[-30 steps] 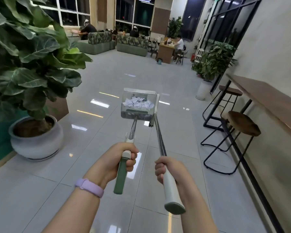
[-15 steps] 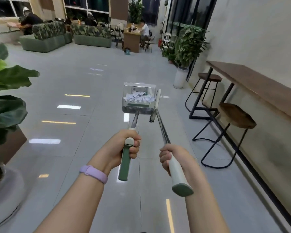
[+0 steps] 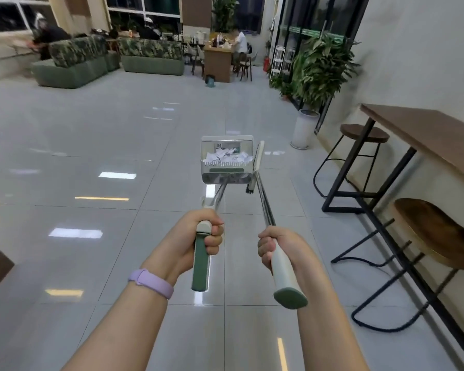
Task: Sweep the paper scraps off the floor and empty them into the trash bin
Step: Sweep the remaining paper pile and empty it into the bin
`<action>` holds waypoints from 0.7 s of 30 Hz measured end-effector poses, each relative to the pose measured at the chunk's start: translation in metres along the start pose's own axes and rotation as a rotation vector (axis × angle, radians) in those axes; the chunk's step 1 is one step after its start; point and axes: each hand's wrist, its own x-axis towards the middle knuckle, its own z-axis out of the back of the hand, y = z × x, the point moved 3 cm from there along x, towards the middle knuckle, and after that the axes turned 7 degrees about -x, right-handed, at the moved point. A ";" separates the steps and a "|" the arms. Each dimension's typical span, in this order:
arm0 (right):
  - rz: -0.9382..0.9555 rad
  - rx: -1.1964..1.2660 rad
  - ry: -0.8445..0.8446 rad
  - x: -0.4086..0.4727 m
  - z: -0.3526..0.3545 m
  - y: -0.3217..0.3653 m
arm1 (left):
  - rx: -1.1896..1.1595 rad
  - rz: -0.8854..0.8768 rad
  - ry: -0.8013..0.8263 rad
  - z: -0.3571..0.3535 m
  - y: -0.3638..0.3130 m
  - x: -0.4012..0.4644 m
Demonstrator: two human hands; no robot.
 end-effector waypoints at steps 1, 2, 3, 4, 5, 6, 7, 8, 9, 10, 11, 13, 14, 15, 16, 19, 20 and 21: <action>0.004 -0.005 0.005 0.017 -0.001 0.021 | -0.007 -0.005 0.003 0.000 -0.013 0.022; 0.006 -0.017 0.009 0.033 -0.003 0.039 | -0.008 -0.010 0.006 -0.001 -0.025 0.044; 0.006 -0.034 0.015 0.049 -0.004 0.057 | -0.005 -0.014 0.011 -0.001 -0.038 0.066; 0.008 -0.051 0.021 0.066 -0.005 0.074 | 0.000 -0.020 0.019 -0.002 -0.051 0.088; 0.009 -0.065 0.026 0.082 -0.005 0.091 | 0.008 -0.023 0.023 -0.002 -0.062 0.110; 0.007 -0.070 0.032 0.101 -0.005 0.108 | 0.017 -0.021 0.023 -0.003 -0.074 0.134; 0.002 -0.070 0.038 0.121 -0.005 0.125 | 0.025 -0.017 0.016 -0.003 -0.084 0.158; -0.004 -0.064 0.041 0.141 -0.003 0.143 | 0.030 -0.011 0.008 -0.002 -0.094 0.184; -0.007 -0.056 0.041 0.161 -0.002 0.161 | 0.036 -0.006 -0.001 0.000 -0.103 0.211; -0.007 -0.054 0.035 0.182 0.000 0.179 | 0.042 -0.005 -0.007 0.002 -0.114 0.240; -0.002 -0.058 0.021 0.203 0.002 0.197 | 0.051 -0.005 -0.013 0.004 -0.127 0.271; 0.019 -0.091 -0.031 0.245 0.007 0.234 | 0.066 -0.009 -0.014 0.005 -0.157 0.339; 0.031 -0.115 -0.061 0.265 0.009 0.253 | 0.066 -0.009 -0.011 0.004 -0.173 0.372; 0.041 -0.133 -0.089 0.283 0.010 0.273 | 0.056 -0.001 -0.003 0.000 -0.191 0.407; 0.049 -0.140 -0.114 0.300 0.012 0.294 | 0.036 0.012 0.007 -0.005 -0.209 0.440; 0.070 -0.110 -0.173 0.348 0.020 0.356 | 0.019 0.052 0.052 -0.025 -0.250 0.532; 0.085 -0.107 -0.188 0.362 0.025 0.377 | 0.031 0.069 0.072 -0.033 -0.259 0.560; 0.100 -0.111 -0.202 0.377 0.030 0.397 | 0.045 0.088 0.092 -0.041 -0.267 0.587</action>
